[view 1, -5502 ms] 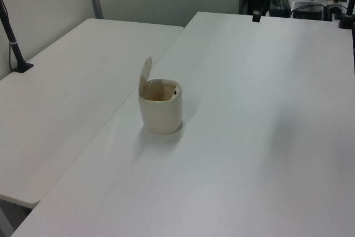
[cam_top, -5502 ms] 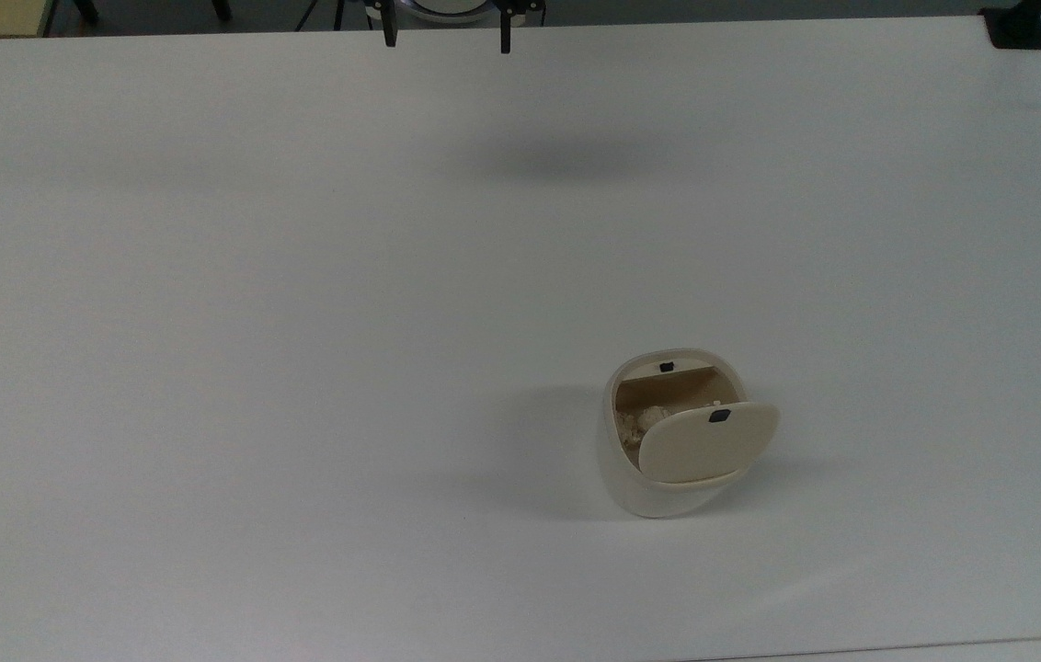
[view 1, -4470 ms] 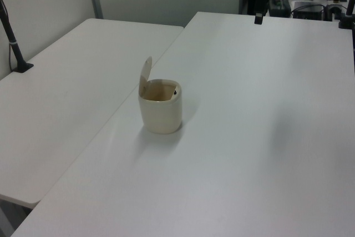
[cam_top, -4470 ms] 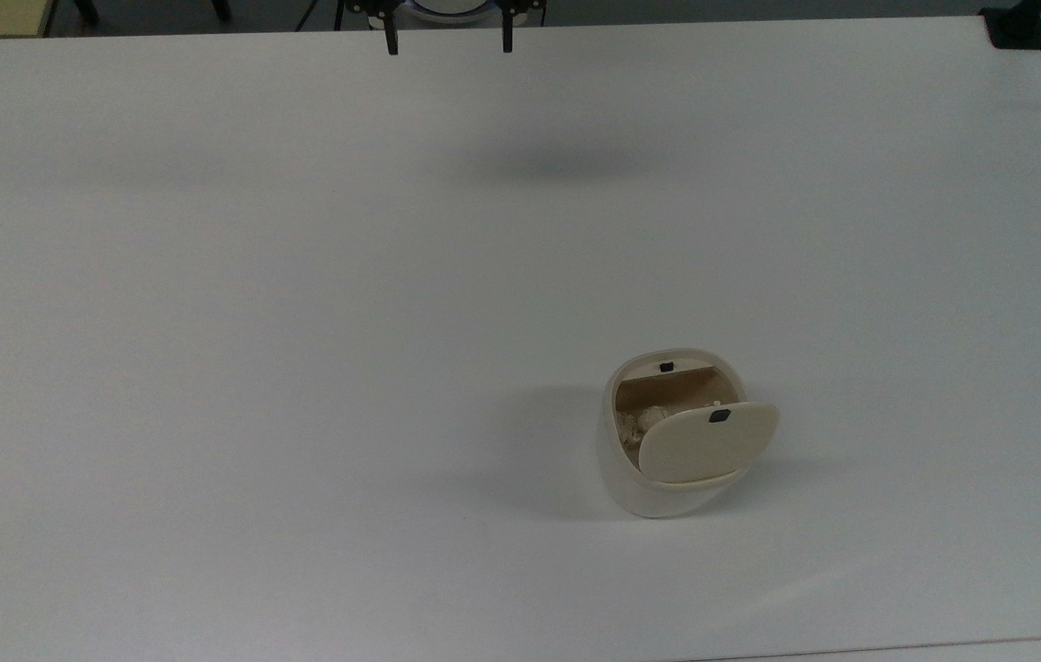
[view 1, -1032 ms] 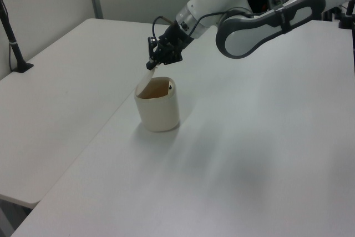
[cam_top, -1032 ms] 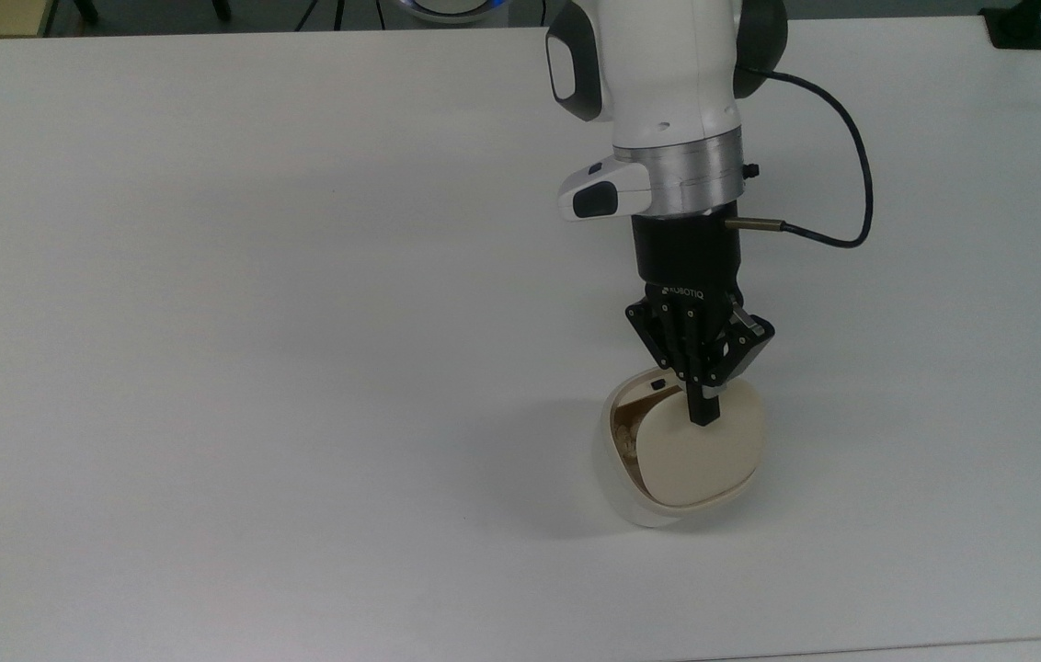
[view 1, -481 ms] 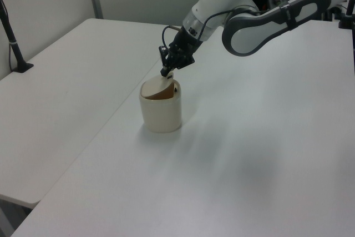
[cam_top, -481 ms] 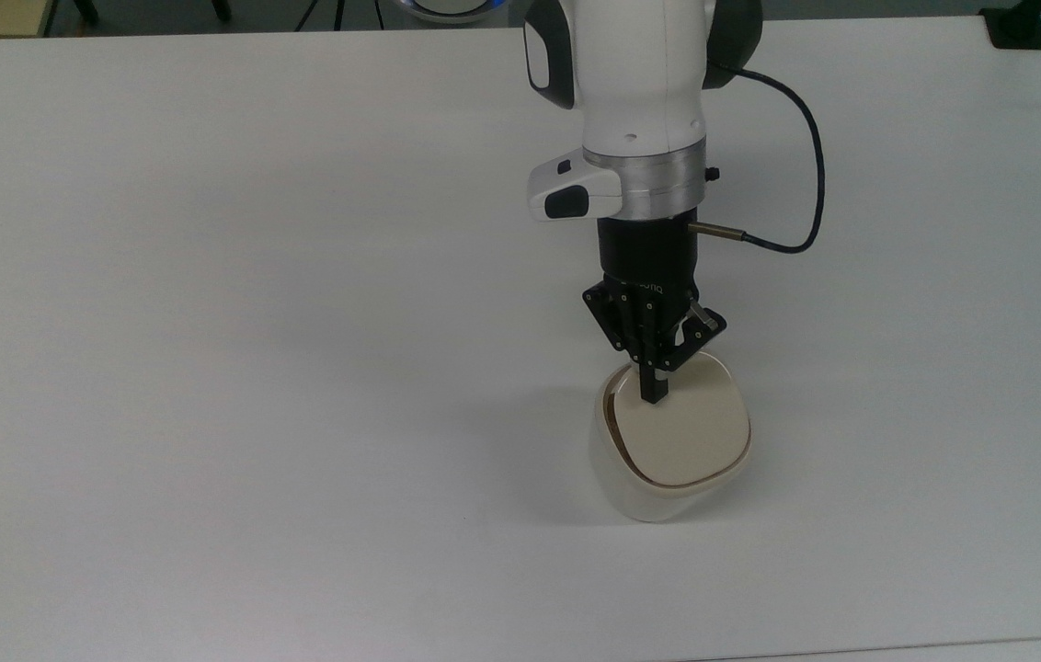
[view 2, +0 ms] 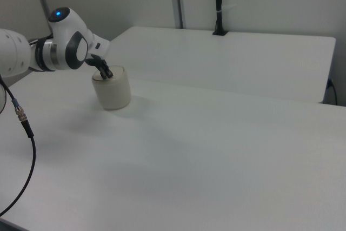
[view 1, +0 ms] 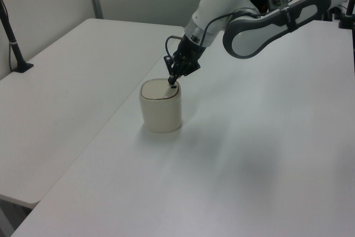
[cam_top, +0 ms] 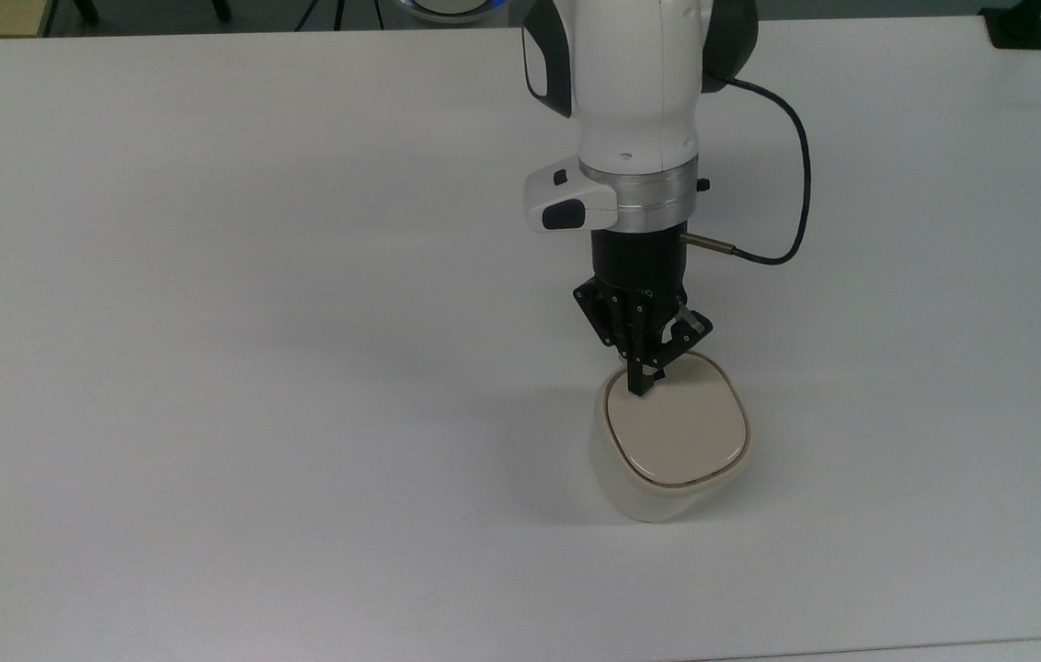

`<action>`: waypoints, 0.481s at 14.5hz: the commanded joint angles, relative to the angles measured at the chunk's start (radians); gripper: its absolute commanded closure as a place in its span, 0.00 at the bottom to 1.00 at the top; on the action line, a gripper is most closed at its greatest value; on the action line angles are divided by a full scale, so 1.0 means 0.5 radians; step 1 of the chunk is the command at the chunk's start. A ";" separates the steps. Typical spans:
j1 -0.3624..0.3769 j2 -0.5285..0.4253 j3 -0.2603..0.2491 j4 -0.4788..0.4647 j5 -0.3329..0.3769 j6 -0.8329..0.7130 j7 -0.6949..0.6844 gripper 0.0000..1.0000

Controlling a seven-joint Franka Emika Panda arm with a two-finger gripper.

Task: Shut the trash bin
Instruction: 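Press the gripper on the closed lid to seat it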

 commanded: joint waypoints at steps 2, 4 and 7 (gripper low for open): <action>0.000 -0.080 0.024 -0.164 -0.016 -0.044 -0.065 1.00; 0.003 -0.071 0.027 -0.177 -0.016 -0.044 -0.080 1.00; 0.003 -0.062 0.027 -0.189 -0.019 -0.044 -0.077 1.00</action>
